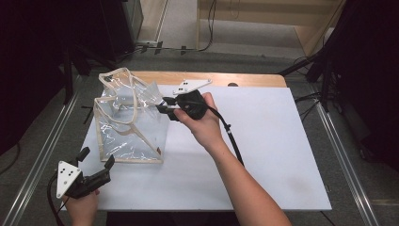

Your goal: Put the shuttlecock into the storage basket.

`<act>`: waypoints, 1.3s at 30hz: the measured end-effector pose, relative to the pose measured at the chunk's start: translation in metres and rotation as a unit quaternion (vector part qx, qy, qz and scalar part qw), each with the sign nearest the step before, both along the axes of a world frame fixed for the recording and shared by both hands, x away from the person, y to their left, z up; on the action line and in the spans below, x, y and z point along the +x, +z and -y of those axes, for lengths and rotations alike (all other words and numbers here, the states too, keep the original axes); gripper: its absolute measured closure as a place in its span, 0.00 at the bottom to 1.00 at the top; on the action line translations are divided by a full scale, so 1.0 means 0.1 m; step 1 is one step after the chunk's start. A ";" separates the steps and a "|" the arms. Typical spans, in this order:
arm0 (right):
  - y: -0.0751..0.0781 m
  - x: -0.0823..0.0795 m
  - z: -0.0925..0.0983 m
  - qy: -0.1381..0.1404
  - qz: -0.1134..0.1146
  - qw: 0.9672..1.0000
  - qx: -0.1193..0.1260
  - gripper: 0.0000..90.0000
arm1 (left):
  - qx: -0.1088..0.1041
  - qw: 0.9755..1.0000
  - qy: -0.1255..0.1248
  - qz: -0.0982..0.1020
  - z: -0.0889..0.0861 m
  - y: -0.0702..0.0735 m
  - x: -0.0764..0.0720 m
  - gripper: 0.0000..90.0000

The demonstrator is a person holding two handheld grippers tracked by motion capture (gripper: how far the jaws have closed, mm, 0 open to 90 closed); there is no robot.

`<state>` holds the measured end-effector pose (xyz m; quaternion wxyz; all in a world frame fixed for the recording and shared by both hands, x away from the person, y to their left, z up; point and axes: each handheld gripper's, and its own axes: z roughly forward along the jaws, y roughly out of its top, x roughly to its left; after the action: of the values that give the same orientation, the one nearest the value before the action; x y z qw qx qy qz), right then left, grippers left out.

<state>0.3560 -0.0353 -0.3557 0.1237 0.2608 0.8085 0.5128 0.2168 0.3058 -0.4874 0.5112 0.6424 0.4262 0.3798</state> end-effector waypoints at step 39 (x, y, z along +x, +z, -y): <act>0.26 -0.08 -0.34 0.034 0.015 0.999 0.027 0.69 | -0.003 1.000 0.000 0.002 0.00 0.00 0.00 0.15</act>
<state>0.3485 -0.0012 -0.3293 0.1110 0.2289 0.8010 0.5419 0.2172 0.3059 -0.4875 0.5137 0.6404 0.4264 0.3797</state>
